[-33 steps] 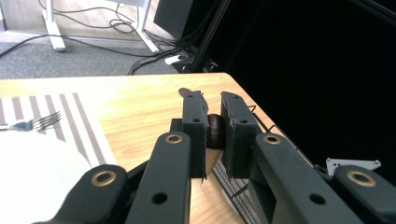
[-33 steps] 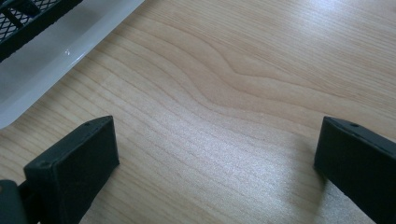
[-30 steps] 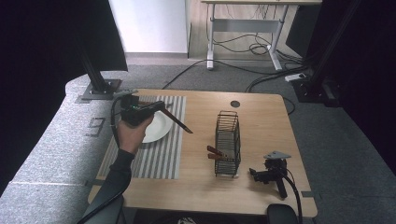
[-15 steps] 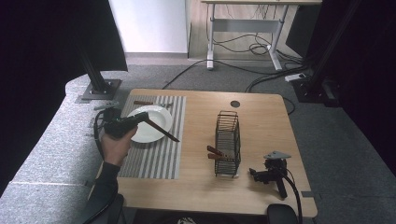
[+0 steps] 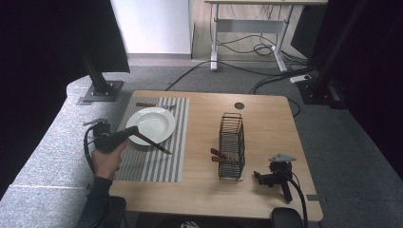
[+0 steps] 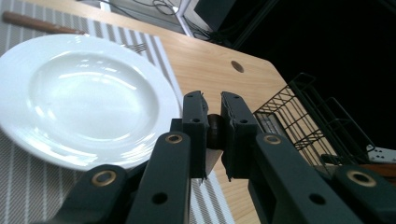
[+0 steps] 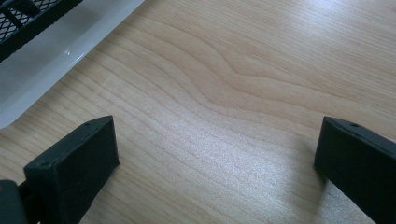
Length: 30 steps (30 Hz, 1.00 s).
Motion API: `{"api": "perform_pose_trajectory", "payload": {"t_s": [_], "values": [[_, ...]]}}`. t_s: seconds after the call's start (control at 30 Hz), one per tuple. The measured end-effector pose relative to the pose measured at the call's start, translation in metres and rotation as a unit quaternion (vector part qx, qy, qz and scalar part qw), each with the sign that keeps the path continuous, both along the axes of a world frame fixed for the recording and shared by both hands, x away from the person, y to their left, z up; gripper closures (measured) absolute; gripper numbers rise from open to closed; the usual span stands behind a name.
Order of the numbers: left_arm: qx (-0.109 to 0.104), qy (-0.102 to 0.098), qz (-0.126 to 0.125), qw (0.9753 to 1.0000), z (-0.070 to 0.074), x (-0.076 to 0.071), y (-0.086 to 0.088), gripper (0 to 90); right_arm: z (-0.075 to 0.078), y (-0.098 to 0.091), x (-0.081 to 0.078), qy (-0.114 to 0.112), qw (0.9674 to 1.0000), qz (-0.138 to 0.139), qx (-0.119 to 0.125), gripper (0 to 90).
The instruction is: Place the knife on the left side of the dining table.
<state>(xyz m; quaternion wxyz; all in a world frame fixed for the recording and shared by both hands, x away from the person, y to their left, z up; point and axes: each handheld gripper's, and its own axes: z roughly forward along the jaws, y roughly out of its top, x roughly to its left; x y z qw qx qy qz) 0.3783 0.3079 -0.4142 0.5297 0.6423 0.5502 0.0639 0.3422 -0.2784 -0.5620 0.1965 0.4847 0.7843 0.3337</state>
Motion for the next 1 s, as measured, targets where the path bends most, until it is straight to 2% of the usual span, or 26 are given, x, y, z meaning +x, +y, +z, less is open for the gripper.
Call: {"api": "perform_pose_trajectory", "payload": {"t_s": [0.33,0.53,0.83,1.0], "values": [[-0.004,0.014,0.019,0.9997,-0.016,0.003,0.014,80.6,0.000,0.000,0.000,0.001,1.0000,0.000,0.000,0.0],[0.011,0.016,0.036,0.9992,-0.027,0.006,0.026,79.0,0.000,0.000,0.000,0.001,1.0000,0.000,0.000,0.0],[0.046,0.011,0.055,0.9973,-0.044,0.011,0.036,74.5,0.000,0.000,0.000,0.001,1.0000,0.000,0.000,0.0],[0.046,0.015,0.065,0.9967,-0.053,0.012,0.042,73.2,0.000,0.000,0.000,0.001,1.0000,0.000,0.000,0.0]]}}
